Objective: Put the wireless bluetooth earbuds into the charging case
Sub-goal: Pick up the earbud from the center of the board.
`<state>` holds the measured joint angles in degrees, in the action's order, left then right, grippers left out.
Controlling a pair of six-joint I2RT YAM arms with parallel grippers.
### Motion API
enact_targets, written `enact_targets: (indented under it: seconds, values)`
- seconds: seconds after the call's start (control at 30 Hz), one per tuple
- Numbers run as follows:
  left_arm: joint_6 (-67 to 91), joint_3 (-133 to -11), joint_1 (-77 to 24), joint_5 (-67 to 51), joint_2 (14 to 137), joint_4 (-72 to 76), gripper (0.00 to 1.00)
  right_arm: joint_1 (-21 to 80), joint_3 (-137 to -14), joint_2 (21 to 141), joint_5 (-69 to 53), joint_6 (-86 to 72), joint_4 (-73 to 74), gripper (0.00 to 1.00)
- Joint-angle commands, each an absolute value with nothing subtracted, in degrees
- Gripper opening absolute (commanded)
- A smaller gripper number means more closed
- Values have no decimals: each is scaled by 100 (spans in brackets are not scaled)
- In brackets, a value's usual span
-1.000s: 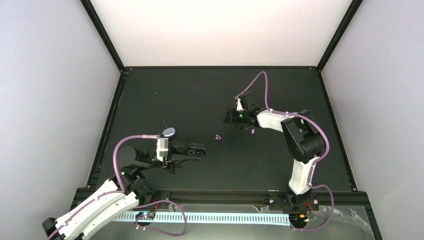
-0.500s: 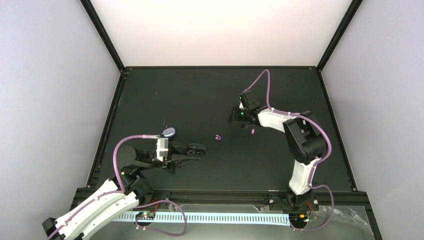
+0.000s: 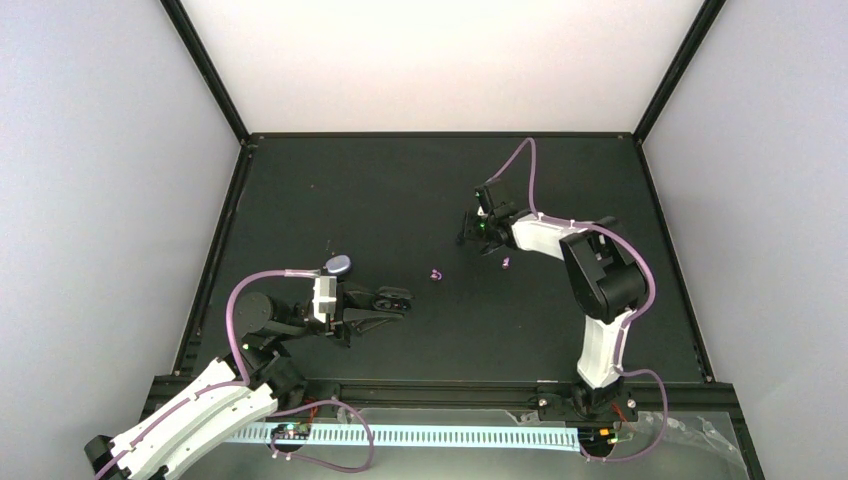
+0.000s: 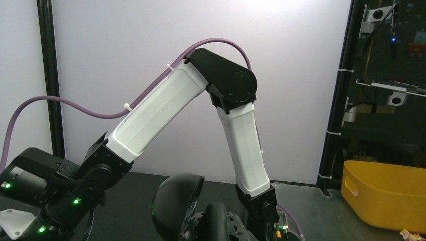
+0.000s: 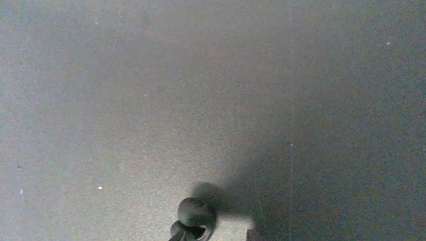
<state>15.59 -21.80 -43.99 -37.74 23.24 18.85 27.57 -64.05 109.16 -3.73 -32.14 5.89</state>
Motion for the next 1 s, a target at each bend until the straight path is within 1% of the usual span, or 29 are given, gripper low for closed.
enact_targets:
  seconds: [0.0, 0.13, 0.63, 0.97]
  values:
    - [1503, -2241, -4422, -3834, 2281, 1889, 1, 2732, -6542, 11039, -279, -3248, 631, 29]
    - [1503, -2233, -4424, -3836, 2285, 1885, 2, 2732, -6537, 11064, -306, -3232, 628, 28]
    - [1512, -2229, -4421, -3838, 2302, 1910, 2, 2790, -6771, 11257, -618, -3162, 767, 28]
    - [1520, -2224, -4421, -3850, 2301, 1910, 2, 2822, -6846, 11349, -716, -3111, 826, 24]
